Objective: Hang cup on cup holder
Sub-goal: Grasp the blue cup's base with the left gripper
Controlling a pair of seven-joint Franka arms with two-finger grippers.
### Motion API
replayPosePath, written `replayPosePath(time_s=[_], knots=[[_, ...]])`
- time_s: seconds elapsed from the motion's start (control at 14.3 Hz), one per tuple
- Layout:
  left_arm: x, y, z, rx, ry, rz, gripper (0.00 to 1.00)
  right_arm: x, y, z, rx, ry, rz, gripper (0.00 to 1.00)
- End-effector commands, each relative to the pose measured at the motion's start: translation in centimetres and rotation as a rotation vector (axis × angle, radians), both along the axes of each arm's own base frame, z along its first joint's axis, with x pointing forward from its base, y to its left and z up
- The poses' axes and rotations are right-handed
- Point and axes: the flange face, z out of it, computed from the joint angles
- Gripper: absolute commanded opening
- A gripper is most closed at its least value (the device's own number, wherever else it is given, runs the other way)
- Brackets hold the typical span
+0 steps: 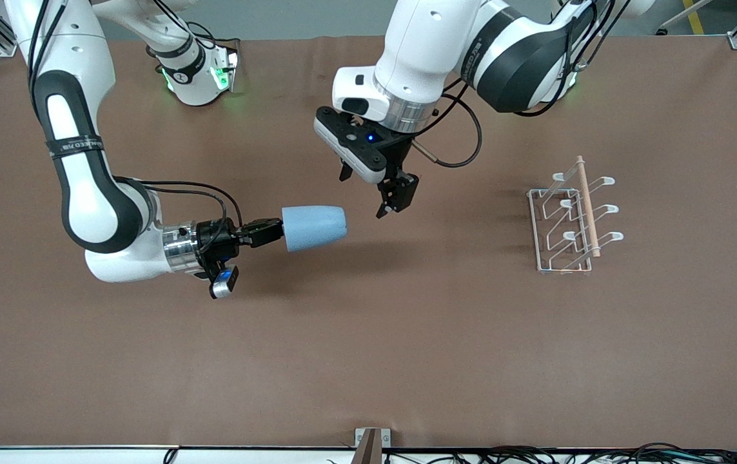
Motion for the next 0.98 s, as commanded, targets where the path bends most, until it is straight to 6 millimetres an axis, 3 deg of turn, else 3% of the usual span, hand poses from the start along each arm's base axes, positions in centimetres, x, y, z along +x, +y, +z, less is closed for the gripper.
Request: replayPosePath(time_s=[0.0,0.28,0.49,0.91], knots=[[-0.3,-1.8,-0.2,-0.02,-0.041,-0.046,0.98,0.1,0.2,0.2,0.009,0.023,-0.001,0.01],[0.1,-4.2,-2.9,-0.066,-0.066,-0.098,0.98,0.0,0.1,0.2,0.012,0.025,0.001,0.02],[0.7,-4.5,-3.9,-0.071,-0.09,-0.129,0.98,0.0,0.1,0.2,0.011,0.023,0.002,0.02],[1.2,-6.0,-8.1,-0.038,-0.122,-0.186,0.97,0.0,0.1,0.0,0.01,0.026,0.002,0.03]])
